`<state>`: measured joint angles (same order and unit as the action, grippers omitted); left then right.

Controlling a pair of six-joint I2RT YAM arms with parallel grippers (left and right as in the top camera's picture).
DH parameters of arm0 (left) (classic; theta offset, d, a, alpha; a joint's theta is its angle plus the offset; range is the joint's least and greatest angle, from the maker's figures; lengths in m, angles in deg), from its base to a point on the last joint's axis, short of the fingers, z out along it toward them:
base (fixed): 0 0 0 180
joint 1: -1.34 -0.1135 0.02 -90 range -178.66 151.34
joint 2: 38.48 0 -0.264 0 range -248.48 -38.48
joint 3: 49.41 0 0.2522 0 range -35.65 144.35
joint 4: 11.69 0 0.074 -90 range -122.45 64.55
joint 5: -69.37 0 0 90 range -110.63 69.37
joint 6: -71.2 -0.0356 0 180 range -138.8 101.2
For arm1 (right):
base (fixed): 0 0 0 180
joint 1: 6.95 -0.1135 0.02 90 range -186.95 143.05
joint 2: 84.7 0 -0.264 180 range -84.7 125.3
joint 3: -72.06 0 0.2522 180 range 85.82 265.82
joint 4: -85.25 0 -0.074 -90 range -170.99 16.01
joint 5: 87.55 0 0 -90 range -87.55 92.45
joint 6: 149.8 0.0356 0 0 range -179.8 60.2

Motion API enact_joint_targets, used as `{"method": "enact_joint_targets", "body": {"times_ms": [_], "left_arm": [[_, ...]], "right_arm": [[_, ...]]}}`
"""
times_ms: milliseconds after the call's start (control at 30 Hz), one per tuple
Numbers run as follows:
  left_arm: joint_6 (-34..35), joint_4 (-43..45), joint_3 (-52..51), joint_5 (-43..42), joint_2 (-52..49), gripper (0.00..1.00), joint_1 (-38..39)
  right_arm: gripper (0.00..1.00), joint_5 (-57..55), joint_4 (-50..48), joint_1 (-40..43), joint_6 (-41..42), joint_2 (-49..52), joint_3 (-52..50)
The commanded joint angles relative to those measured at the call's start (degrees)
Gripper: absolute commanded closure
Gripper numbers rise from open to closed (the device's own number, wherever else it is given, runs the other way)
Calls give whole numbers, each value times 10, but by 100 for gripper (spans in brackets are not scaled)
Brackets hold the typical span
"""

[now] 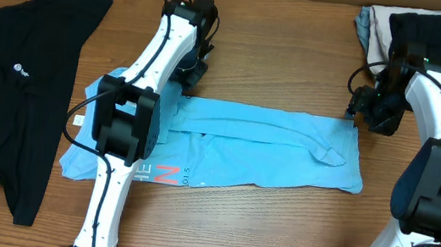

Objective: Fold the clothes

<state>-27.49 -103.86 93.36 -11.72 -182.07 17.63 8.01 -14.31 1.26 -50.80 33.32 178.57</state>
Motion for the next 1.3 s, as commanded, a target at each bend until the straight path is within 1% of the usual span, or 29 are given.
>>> {"method": "enact_joint_targets", "body": {"times_ms": [0,133,200,233,267,333,400,467,500,533,600,700,767,833,933,1067,1133,1200,1267], "left_arm": [[6,5,-4,6,-5,64,-2],[6,5,-4,5,-5,75,-2],[6,5,-4,5,-5,86,-2],[6,6,-4,5,-5,94,-2],[9,6,-4,6,-5,96,-2],[32,4,0,21,-5,96,-3],[83,-16,24,67,-1,96,-12],[127,-44,60,90,2,96,-24],[150,-63,85,90,3,96,-32],[192,-100,139,82,3,96,-49],[215,-137,195,52,3,96,-69],[227,-181,263,0,3,96,-99],[229,-184,284,-36,5,96,-117],[229,-184,286,-73,10,96,-131],[226,-184,286,-95,14,96,-150],[205,-184,285,-154,25,96,-169],[200,-184,285,-163,32,96,-170],[191,-184,269,-151,48,96,-170],[191,-184,233,-140,70,96,-170]], "right_arm": [[32,1,-2,1,0,-15,-2],[32,1,-1,1,0,-15,-2],[32,1,0,1,0,-15,-2],[32,1,0,1,0,-15,-2],[32,1,0,1,0,-15,-2],[32,1,1,1,0,-15,-2],[32,1,4,1,-5,-15,-2],[32,1,5,1,-5,-15,-2],[31,1,4,1,-5,-15,-2],[31,1,4,1,-5,-15,-2],[32,1,5,1,-5,-15,-2],[32,1,5,1,-5,-15,-2],[32,1,5,1,-5,-15,-2],[31,2,9,1,-5,-15,-2],[32,33,13,2,-28,-15,-2],[32,56,16,5,-33,-16,-2],[32,60,17,5,-33,-16,-2],[32,61,18,5,-33,-16,-2],[32,61,22,5,-35,-16,-2]]}}
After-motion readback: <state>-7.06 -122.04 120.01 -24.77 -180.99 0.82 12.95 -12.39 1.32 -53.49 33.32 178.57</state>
